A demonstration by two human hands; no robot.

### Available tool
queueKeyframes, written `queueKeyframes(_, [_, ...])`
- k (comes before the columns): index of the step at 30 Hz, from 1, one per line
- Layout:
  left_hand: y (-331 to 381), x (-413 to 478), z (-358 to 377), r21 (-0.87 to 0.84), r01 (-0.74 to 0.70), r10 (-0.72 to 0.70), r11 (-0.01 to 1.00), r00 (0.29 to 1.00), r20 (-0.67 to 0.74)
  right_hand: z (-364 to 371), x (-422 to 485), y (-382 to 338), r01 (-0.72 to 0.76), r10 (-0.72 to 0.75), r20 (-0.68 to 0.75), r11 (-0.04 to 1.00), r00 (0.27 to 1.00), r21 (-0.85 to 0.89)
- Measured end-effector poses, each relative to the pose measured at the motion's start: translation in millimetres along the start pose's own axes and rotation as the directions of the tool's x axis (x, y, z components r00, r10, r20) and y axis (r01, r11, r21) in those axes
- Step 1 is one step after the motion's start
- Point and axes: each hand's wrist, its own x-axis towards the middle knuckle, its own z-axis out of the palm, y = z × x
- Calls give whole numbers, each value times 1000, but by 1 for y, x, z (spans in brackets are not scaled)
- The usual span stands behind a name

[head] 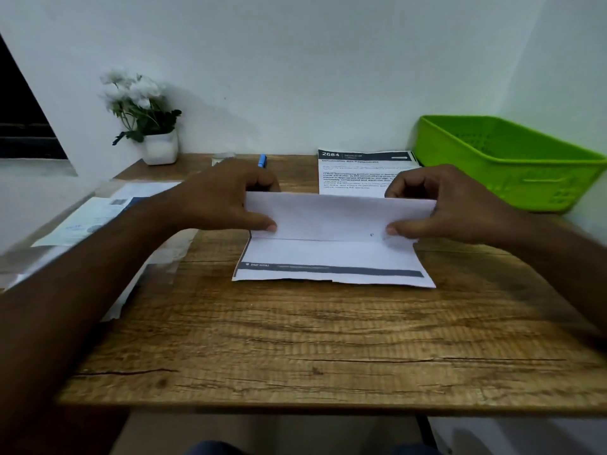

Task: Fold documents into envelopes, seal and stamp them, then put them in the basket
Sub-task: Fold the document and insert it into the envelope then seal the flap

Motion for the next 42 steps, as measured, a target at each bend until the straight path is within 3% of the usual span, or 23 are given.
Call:
queueKeyframes(3, [-1,0,1,18,-20,19,1000,996,83,-1,1,6,55,-51,45,994,998,-91])
queueKeyframes(8, [2,-4,1,-133,-4,34,991,974,222,-4,-2,9,57,-11,279,986,960,-157])
queueKeyframes(11, [0,-3,3,-139,-1,34,990,970,242,-6,-5,7,67,10,383,980,924,-186])
queueKeyframes(13, [0,0,6,-98,22,4,995,968,251,-6,-5,5,65,-2,394,987,919,-147])
queueKeyframes(19, [12,4,22,-94,-10,36,995,958,284,24,-5,-3,210,-173,231,967,957,-146])
queueKeyframes(27, [21,4,30,-129,17,24,991,950,311,51,-7,-9,221,-93,456,946,885,-236])
queueKeyframes(34, [13,-17,31,-44,14,-6,999,984,177,34,-38,1,96,-11,344,968,939,-231])
queueKeyframes(42, [16,-54,36,110,65,-69,992,997,36,10,-63,7,-13,14,9,985,1000,-171])
